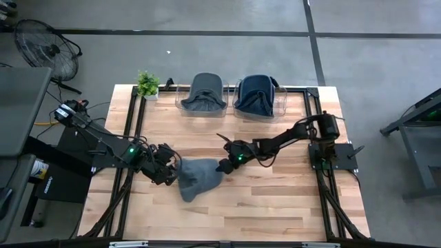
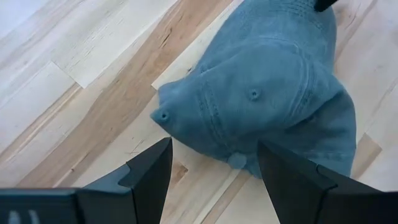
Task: Pick & Place hat
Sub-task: Put the gray cap into the left transparent bin
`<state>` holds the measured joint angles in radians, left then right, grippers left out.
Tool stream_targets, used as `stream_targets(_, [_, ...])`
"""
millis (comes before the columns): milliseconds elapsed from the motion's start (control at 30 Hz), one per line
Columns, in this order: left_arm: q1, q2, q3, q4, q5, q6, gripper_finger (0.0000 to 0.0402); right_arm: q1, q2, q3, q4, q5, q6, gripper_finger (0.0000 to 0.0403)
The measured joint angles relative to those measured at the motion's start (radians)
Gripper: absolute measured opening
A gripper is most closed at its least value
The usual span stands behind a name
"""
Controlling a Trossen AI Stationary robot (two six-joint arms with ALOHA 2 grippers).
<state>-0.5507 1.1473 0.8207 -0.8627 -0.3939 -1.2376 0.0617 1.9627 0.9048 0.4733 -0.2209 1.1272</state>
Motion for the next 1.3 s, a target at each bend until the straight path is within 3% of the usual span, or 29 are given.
stream_targets(267, [0.000,0.000,0.000,0.000,0.000,0.002,0.0232,-0.003,0.001,0.042,0.030,-0.034,-0.036,0.0169])
stream_targets(800, [0.000,0.000,0.000,0.001,0.000,0.002,0.0232,-0.019,0.000,0.051,0.070,-0.065,-0.056,0.0014])
stream_targets(1000, [0.000,0.000,0.004,0.006,-0.011,0.002,0.0232,-0.028,-0.002,0.051,0.137,-0.057,-0.070,0.0006])
stream_targets(1167, [0.001,0.000,0.068,-0.015,-0.085,0.103,0.0232,-0.029,-0.028,0.050,0.133,-0.007,-0.086,0.0004])
stream_targets(1300, [0.000,0.000,0.152,-0.063,-0.215,0.236,0.0232,-0.031,-0.074,0.050,0.122,0.064,-0.100,0.0003])
